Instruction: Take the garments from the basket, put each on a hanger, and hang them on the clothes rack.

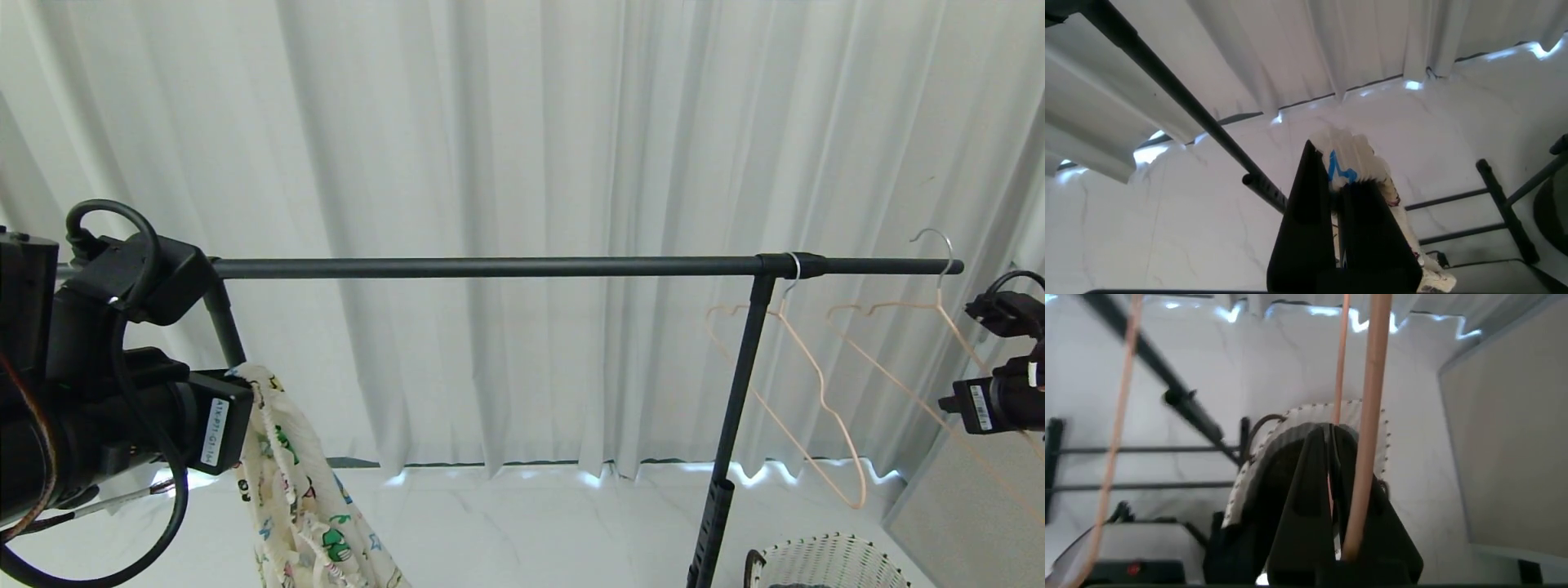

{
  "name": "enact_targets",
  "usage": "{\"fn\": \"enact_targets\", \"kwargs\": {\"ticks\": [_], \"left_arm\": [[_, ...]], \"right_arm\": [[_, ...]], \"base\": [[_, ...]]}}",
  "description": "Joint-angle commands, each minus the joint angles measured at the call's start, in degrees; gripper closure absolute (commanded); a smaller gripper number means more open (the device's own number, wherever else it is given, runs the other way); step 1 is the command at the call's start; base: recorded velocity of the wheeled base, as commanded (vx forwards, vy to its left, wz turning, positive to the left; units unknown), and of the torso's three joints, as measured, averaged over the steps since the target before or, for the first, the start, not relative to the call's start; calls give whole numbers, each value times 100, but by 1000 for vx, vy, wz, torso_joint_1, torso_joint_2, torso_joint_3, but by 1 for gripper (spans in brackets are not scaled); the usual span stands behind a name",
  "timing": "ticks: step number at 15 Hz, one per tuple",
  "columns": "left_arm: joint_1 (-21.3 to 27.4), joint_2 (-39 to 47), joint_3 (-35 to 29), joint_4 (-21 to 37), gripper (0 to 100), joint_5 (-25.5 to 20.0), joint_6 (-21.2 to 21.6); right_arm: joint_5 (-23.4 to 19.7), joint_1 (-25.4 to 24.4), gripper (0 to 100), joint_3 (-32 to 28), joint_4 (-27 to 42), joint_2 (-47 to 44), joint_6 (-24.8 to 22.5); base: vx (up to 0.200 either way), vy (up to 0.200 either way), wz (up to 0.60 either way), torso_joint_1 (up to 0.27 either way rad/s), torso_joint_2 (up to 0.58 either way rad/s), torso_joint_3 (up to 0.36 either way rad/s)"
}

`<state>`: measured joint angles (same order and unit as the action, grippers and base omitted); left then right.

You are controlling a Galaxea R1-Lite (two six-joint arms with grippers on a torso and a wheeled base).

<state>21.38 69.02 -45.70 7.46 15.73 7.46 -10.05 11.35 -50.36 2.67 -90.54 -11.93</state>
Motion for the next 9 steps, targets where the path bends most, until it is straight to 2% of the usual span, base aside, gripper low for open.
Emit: {"fn": "enact_targets", "kwargs": {"ticks": [1, 6, 9], "left_arm": [[-2, 15, 0, -8, 100, 18, 45], [-2, -12, 0, -8, 100, 97, 63], [-2, -12, 0, 1, 100, 97, 63]], "right_arm": [[-147, 16, 100, 44, 234, 493, -19], [-551, -1, 100, 61, 999, 1109, -186], [-859, -10, 100, 272, 1113, 1495, -186]], "base": [[-200, 0, 0, 2, -2, -2], [-200, 0, 0, -2, 4, 3], [-200, 0, 0, 2, 2, 1]]}}
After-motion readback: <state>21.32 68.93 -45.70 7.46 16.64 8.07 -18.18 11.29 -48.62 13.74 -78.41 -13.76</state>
